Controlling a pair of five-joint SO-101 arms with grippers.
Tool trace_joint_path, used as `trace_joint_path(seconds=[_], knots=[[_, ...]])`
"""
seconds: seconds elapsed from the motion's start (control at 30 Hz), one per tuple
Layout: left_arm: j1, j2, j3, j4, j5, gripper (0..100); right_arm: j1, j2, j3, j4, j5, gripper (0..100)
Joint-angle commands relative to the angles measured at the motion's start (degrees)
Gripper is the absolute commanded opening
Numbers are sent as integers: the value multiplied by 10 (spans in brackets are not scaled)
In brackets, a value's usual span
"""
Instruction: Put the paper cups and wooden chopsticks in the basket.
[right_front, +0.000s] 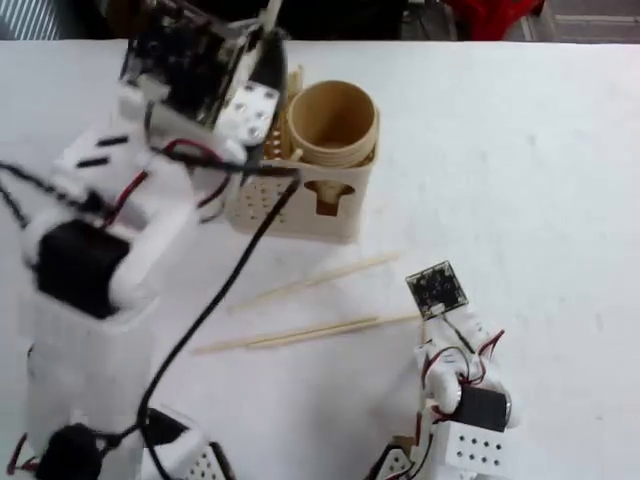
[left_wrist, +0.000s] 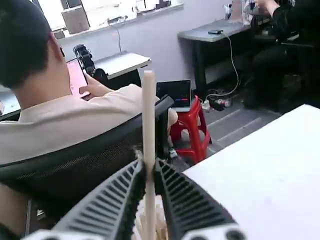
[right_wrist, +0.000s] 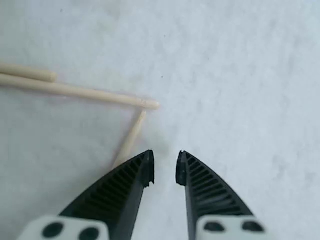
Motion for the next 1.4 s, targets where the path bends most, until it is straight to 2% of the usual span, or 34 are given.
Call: trace_joint_path(seconds=[0.0, 0.13, 0.27, 0.5, 0.57, 0.77, 0.83, 0.97, 1.13, 1.27, 1.37], knots=[[9, 60, -22, -105, 17, 22, -1, -4, -2, -1, 4, 87], [7, 106, -55, -127, 60, 22, -2, -4, -2, -1, 4, 87], [4, 145, -67, -122, 66, 22, -2, -4, -2, -1, 4, 87], [-51, 168, -35, -117, 69, 24, -2, -4, -2, -1, 4, 87], [-67, 165, -24, -114, 90, 24, -2, -4, -2, -1, 4, 87], [-95, 165, -5, -106, 103, 136, -2, -4, -2, -1, 4, 87], [-95, 165, -13, -83, 103, 133, -1, -4, -2, -1, 4, 87], [-95, 163, -51, -21, 100, 107, -1, -4, -2, -1, 4, 87], [-86, 128, -85, 178, 77, 72, -1, -4, -2, -1, 4, 87], [-26, 132, -50, 347, -62, 73, -1, -4, -2, -1, 4, 87], [17, 157, 61, 393, -174, 75, -1, -4, -2, -1, 4, 87]])
